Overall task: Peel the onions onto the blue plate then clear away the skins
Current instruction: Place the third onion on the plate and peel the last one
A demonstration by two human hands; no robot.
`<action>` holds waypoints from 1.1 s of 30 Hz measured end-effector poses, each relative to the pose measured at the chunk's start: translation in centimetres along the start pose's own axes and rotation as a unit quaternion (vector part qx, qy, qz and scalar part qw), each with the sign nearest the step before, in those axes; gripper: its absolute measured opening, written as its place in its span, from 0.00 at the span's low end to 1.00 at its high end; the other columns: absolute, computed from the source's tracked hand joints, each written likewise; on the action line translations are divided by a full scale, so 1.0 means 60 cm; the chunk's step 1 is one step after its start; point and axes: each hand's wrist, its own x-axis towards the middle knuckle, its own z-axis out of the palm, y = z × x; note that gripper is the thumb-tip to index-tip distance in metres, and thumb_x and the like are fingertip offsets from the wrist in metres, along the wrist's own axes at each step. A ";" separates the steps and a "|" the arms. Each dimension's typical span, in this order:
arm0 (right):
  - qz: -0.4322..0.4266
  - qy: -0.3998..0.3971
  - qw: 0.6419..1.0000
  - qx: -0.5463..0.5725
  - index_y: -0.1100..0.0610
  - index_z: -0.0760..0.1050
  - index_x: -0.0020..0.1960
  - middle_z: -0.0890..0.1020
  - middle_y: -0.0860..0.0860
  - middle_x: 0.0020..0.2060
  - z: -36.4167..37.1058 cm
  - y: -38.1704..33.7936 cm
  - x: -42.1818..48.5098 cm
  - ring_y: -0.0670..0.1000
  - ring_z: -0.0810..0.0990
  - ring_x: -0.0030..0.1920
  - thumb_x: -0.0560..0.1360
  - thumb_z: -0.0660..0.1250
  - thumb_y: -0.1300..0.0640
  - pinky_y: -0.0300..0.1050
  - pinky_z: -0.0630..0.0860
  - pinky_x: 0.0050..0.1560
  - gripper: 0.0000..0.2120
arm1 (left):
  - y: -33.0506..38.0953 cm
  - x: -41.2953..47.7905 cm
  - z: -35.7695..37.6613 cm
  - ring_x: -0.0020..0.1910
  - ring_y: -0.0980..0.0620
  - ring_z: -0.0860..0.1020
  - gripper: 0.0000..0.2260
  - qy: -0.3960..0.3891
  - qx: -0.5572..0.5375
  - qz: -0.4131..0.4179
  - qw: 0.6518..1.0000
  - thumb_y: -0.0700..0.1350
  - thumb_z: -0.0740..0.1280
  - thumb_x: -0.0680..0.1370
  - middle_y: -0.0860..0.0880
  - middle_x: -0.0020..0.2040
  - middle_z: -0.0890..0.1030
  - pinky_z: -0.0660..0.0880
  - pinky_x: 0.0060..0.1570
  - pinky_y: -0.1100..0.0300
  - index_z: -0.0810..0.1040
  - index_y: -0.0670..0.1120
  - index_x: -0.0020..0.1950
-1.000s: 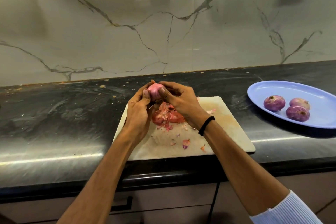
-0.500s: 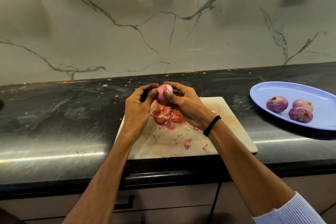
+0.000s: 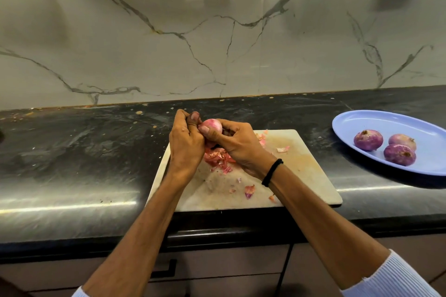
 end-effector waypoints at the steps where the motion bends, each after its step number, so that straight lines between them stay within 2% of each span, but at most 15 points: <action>1: -0.011 -0.003 1.000 -0.003 0.65 0.80 0.60 0.85 0.58 0.48 0.000 0.000 -0.001 0.51 0.85 0.47 0.77 0.71 0.61 0.42 0.81 0.48 0.14 | 0.003 0.000 0.001 0.39 0.58 0.75 0.09 -0.002 -0.022 -0.026 0.999 0.44 0.57 0.85 0.51 0.41 0.76 0.77 0.41 0.57 0.71 0.43 0.48; 3: -0.021 -0.010 1.000 -0.009 0.62 0.81 0.58 0.86 0.55 0.48 0.000 -0.001 -0.001 0.51 0.85 0.49 0.76 0.71 0.62 0.41 0.81 0.50 0.11 | 0.008 0.000 0.001 0.40 0.55 0.74 0.11 -0.001 -0.076 -0.075 0.994 0.45 0.55 0.86 0.49 0.42 0.76 0.77 0.44 0.56 0.72 0.44 0.46; 7: -0.018 -0.004 0.999 -0.030 0.54 0.82 0.54 0.86 0.48 0.46 -0.001 0.002 0.001 0.47 0.84 0.49 0.75 0.72 0.61 0.38 0.79 0.50 0.08 | 0.012 0.000 0.004 0.37 0.55 0.71 0.16 0.014 -0.146 -0.132 0.980 0.47 0.54 0.86 0.49 0.37 0.72 0.73 0.42 0.58 0.71 0.46 0.40; 10: -0.006 0.017 1.000 -0.023 0.60 0.81 0.58 0.85 0.53 0.49 -0.001 0.006 0.006 0.49 0.84 0.51 0.76 0.71 0.60 0.41 0.80 0.50 0.11 | 0.011 0.005 0.000 0.33 0.56 0.69 0.17 0.032 -0.204 -0.171 0.963 0.47 0.53 0.86 0.50 0.33 0.69 0.71 0.36 0.61 0.69 0.46 0.39; 13: 0.014 0.044 0.997 0.054 0.59 0.81 0.57 0.83 0.61 0.54 -0.008 0.008 0.015 0.60 0.83 0.55 0.77 0.69 0.58 0.52 0.81 0.56 0.10 | 0.005 0.016 -0.013 0.29 0.55 0.64 0.16 0.049 -0.268 -0.211 0.939 0.47 0.52 0.86 0.51 0.30 0.66 0.63 0.28 0.63 0.67 0.46 0.39; 16: 0.015 0.060 0.996 0.059 0.60 0.79 0.61 0.81 0.63 0.57 -0.011 0.009 0.022 0.63 0.81 0.59 0.78 0.69 0.57 0.58 0.79 0.60 0.13 | 0.003 0.007 -0.020 0.32 0.56 0.70 0.14 0.004 -0.218 -0.148 0.965 0.44 0.55 0.86 0.52 0.34 0.72 0.68 0.34 0.61 0.72 0.46 0.42; 18: 0.008 0.057 0.998 0.040 0.61 0.77 0.64 0.80 0.62 0.59 -0.012 0.009 0.023 0.64 0.80 0.60 0.78 0.69 0.58 0.58 0.79 0.60 0.15 | 0.005 0.000 -0.023 0.40 0.54 0.78 0.09 -0.024 -0.146 -0.081 0.986 0.38 0.59 0.84 0.52 0.42 0.79 0.75 0.42 0.62 0.77 0.48 0.49; 20: 0.006 0.055 0.998 0.040 0.60 0.76 0.65 0.79 0.60 0.60 -0.014 0.007 0.020 0.62 0.79 0.60 0.78 0.69 0.60 0.57 0.80 0.59 0.16 | 0.005 -0.003 -0.025 0.50 0.56 0.82 0.14 -0.048 -0.138 -0.052 0.988 0.32 0.62 0.81 0.52 0.50 0.82 0.79 0.48 0.63 0.77 0.50 0.58; 22: 0.001 0.048 0.998 0.048 0.59 0.75 0.66 0.78 0.59 0.62 -0.018 0.003 0.017 0.61 0.79 0.61 0.78 0.69 0.61 0.55 0.80 0.59 0.17 | 0.005 -0.003 -0.028 0.54 0.55 0.82 0.15 -0.067 -0.135 -0.027 0.988 0.34 0.63 0.81 0.52 0.53 0.82 0.80 0.52 0.63 0.77 0.50 0.62; 26: 0.008 0.026 0.997 0.066 0.58 0.74 0.68 0.79 0.58 0.62 -0.017 -0.003 0.013 0.56 0.81 0.59 0.77 0.69 0.62 0.50 0.80 0.58 0.19 | 0.004 -0.006 -0.028 0.53 0.59 0.81 0.08 -0.073 -0.083 0.017 0.994 0.42 0.66 0.81 0.53 0.53 0.82 0.79 0.53 0.63 0.79 0.47 0.59; 30: 0.023 0.009 0.996 0.091 0.58 0.73 0.68 0.78 0.60 0.62 -0.017 -0.005 0.012 0.59 0.82 0.59 0.76 0.71 0.64 0.58 0.79 0.60 0.22 | -0.001 -0.001 -0.032 0.53 0.59 0.80 0.07 -0.059 -0.027 0.054 0.996 0.44 0.70 0.79 0.53 0.53 0.82 0.78 0.53 0.65 0.80 0.48 0.57; 33: 0.033 -0.003 0.995 0.096 0.60 0.73 0.69 0.77 0.63 0.62 -0.019 -0.006 0.009 0.61 0.82 0.59 0.75 0.71 0.63 0.59 0.80 0.57 0.23 | -0.007 0.004 -0.032 0.51 0.57 0.80 0.05 -0.079 0.009 0.051 0.996 0.43 0.68 0.80 0.51 0.52 0.80 0.78 0.52 0.64 0.77 0.50 0.55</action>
